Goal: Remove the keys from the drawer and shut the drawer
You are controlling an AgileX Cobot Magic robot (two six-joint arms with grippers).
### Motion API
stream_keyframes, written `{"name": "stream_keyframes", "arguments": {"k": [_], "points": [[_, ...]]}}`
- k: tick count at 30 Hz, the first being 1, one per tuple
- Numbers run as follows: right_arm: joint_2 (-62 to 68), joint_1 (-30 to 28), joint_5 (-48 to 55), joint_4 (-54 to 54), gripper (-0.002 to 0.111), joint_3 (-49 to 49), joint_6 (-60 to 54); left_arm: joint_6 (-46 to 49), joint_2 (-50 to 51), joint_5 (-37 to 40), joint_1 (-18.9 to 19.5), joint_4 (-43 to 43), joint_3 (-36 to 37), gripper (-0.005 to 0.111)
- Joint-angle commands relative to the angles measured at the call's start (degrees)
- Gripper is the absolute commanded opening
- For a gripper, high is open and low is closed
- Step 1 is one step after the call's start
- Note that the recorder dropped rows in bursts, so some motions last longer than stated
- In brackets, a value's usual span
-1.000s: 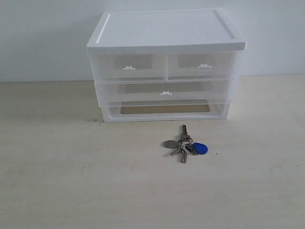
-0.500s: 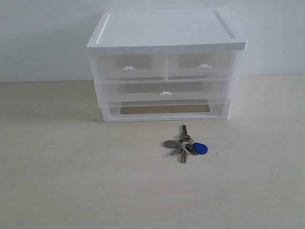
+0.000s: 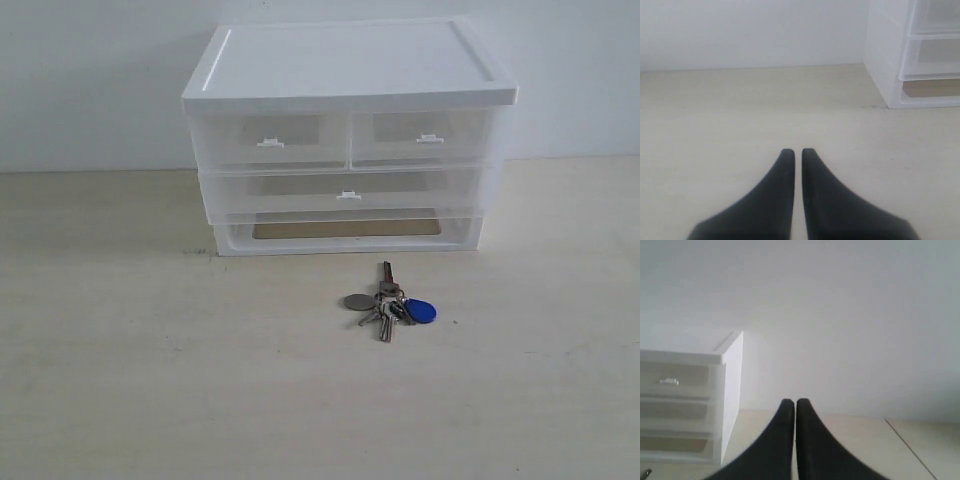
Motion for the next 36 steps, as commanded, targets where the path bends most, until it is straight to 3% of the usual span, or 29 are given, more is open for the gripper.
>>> {"name": "stream_keyframes", "arguments": {"k": [1, 5, 16, 36], "points": [[-0.5, -0.4, -0.8, -1.1, 0.0, 5.8, 0.0, -0.6, -0.2, 0.1, 0.1, -0.1, 0.2, 0.004], [-0.5, -0.4, -2.1, -1.3, 0.0, 8.7, 0.0, -0.6, -0.2, 0.1, 0.1, -0.1, 0.2, 0.004], [-0.5, -0.4, 16.0, -1.3, 0.0, 8.7, -0.5, -0.6, -0.2, 0.1, 0.1, -0.1, 0.2, 0.004], [-0.5, -0.4, 15.6, -1.3, 0.0, 8.7, -0.4, -0.6, -0.2, 0.1, 0.1, -0.1, 0.2, 0.004]]}}
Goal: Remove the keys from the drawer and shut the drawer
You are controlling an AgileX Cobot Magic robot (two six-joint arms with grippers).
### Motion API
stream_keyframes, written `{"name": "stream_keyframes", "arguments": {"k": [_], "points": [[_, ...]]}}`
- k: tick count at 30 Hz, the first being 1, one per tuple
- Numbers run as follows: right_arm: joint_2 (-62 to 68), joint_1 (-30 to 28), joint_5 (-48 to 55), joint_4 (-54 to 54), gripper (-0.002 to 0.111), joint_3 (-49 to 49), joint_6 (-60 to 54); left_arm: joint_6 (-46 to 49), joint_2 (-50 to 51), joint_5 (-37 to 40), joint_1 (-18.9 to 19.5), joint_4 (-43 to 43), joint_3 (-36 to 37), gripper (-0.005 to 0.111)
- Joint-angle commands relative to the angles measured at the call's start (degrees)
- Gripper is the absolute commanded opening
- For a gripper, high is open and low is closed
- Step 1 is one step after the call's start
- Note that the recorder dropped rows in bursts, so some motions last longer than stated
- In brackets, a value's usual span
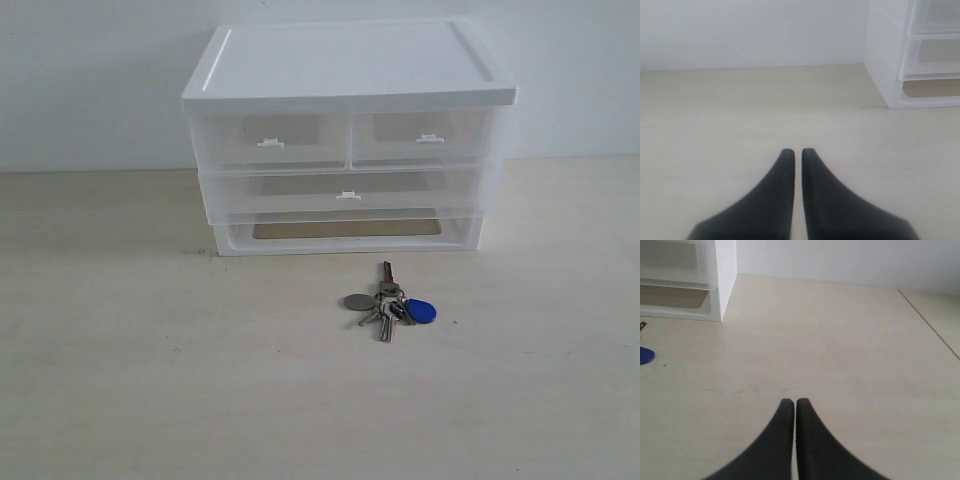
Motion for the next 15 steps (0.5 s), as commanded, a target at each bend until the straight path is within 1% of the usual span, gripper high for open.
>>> {"name": "stream_keyframes", "arguments": {"k": [1, 15], "points": [[-0.2, -0.3, -0.2, -0.4, 0.0, -0.1, -0.4, -0.6, -0.2, 0.1, 0.1, -0.1, 0.2, 0.004], [-0.2, -0.2, -0.2, -0.4, 0.0, -0.1, 0.0, -0.6, -0.2, 0.1, 0.1, -0.1, 0.2, 0.004]]}}
